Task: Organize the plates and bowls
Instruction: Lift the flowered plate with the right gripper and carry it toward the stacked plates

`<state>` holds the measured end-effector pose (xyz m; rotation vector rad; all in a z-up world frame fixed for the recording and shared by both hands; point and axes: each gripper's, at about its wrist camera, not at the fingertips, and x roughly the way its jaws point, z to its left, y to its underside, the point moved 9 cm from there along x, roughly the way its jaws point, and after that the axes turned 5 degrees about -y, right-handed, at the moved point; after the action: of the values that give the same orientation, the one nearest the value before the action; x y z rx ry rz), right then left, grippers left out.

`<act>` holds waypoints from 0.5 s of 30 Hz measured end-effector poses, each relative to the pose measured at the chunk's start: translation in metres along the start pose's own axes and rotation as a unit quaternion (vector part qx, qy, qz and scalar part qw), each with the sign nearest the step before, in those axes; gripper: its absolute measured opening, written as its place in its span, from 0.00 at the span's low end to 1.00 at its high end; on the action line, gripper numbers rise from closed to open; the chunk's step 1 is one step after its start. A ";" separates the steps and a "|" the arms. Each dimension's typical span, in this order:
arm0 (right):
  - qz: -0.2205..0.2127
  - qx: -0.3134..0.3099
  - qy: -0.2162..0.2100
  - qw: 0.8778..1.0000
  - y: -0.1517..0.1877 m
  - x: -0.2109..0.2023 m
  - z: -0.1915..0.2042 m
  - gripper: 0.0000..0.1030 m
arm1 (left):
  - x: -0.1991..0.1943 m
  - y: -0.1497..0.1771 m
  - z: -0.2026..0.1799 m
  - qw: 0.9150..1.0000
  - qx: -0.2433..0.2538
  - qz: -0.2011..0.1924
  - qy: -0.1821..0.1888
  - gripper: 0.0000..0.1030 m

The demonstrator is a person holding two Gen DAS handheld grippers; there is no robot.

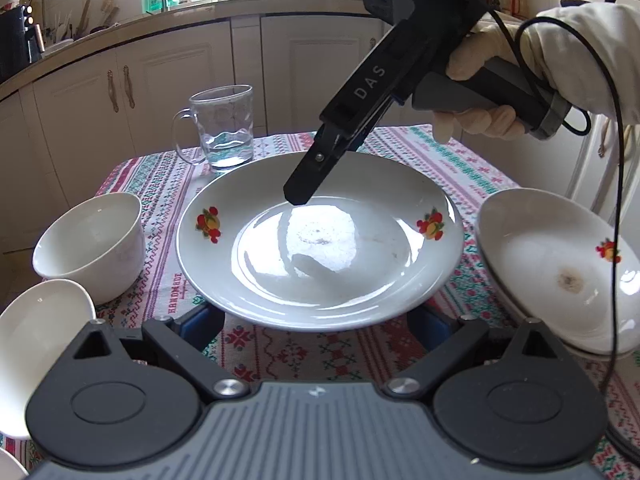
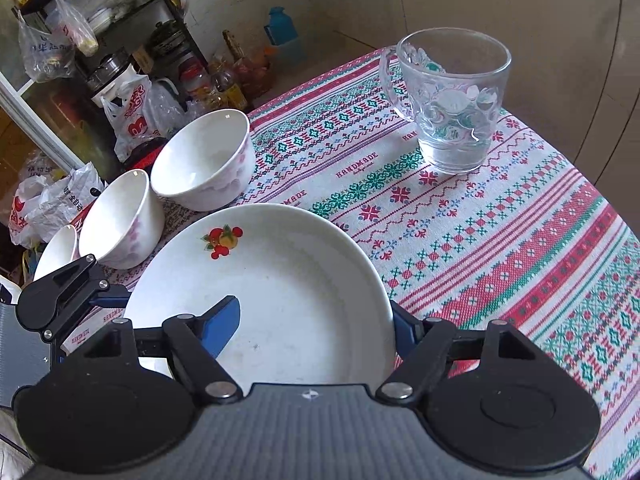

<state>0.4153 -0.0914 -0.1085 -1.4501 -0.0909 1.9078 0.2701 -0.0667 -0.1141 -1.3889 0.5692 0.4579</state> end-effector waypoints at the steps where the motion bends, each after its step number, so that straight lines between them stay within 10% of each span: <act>1: -0.002 0.001 0.001 1.000 0.001 -0.004 0.002 0.79 | -0.003 -0.001 -0.001 1.000 0.002 -0.001 0.002 0.94; 15: -0.041 0.031 0.035 0.998 0.038 -0.052 0.028 0.79 | -0.038 -0.006 -0.030 0.998 0.045 -0.020 0.046 0.94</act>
<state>0.3771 -0.1396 -0.0738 -1.4480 -0.0566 1.7757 0.2407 -0.0960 -0.0885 -1.3378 0.6287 0.3340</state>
